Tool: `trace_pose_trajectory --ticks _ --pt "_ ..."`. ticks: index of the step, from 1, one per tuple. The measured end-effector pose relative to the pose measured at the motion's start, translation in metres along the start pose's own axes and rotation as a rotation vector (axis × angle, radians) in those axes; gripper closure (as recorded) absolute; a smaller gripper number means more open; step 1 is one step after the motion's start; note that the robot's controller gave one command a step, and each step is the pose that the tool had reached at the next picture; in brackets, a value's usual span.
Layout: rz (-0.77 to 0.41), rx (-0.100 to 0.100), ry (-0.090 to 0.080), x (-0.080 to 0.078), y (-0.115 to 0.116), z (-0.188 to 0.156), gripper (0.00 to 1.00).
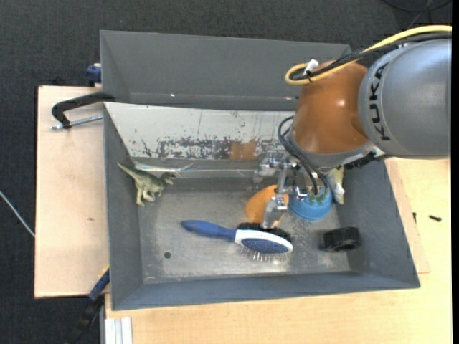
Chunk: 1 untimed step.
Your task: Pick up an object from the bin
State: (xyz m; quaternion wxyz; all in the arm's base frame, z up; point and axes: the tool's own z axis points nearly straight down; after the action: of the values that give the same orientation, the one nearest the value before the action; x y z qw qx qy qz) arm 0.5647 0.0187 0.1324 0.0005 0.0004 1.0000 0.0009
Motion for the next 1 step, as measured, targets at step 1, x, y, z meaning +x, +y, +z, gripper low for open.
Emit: trace_pose_trajectory --ticks 1 --pt "-0.208 0.001 -0.005 0.0397 -0.0909 0.0606 0.00"
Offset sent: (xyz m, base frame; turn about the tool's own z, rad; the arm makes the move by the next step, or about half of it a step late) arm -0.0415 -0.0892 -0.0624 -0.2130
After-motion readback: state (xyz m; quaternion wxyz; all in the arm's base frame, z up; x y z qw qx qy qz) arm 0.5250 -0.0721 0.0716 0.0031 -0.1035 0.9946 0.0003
